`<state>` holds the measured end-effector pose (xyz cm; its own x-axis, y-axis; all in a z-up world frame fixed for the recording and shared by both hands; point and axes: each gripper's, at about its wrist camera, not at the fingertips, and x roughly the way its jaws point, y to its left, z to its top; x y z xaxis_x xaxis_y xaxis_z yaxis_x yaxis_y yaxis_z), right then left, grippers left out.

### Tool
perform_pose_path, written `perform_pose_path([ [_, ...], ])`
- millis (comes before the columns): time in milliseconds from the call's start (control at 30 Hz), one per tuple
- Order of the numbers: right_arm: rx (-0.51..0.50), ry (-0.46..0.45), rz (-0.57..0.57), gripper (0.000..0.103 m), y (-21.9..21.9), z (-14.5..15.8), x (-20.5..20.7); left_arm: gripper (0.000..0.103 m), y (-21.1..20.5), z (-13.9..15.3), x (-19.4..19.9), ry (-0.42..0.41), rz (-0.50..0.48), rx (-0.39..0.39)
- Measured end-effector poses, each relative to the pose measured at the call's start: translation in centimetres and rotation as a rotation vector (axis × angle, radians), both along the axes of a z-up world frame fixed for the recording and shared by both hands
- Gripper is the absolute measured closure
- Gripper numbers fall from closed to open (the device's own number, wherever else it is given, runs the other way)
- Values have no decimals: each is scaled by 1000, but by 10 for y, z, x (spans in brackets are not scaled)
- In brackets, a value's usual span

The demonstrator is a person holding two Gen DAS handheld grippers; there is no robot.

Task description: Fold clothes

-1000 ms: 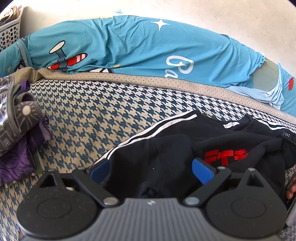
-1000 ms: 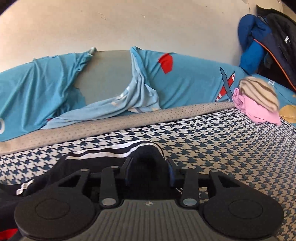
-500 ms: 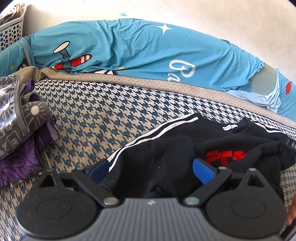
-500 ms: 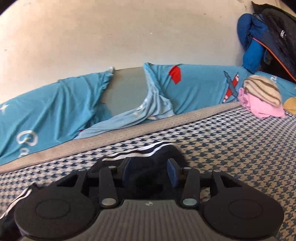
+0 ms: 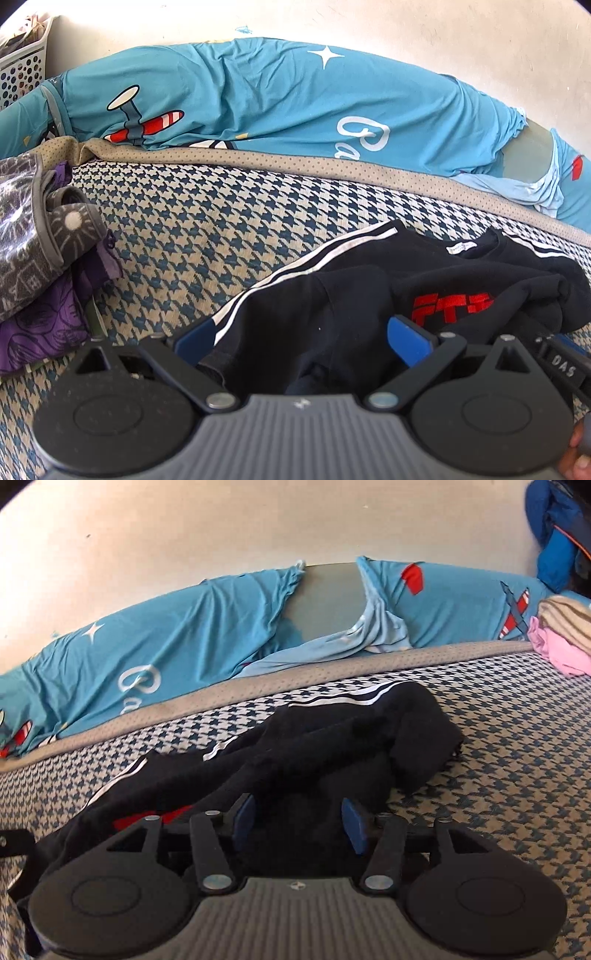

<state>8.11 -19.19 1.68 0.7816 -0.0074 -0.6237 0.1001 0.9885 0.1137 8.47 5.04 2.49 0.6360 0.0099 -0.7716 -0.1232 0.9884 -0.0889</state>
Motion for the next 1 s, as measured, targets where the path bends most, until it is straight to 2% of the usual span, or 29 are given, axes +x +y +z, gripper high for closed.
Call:
perform_pose_path([
  [33,0,12,10,45,2,-2,1,3,-1,-1,0,3,-3,2],
  [267,-25,85,44,42,9,-14,6,3,-3,-5,2,21,-11,-9],
  [467,5,134,26,35,7,-24,9,1,-2,-7,3,38,-11,-19],
  [667,-10,132,6,31,10,-27,8,0,-3,-9,3,45,-15,-20],
  [1000,-28,132,5,29,12,-25,7,0,-5,-12,6,60,-17,-34],
])
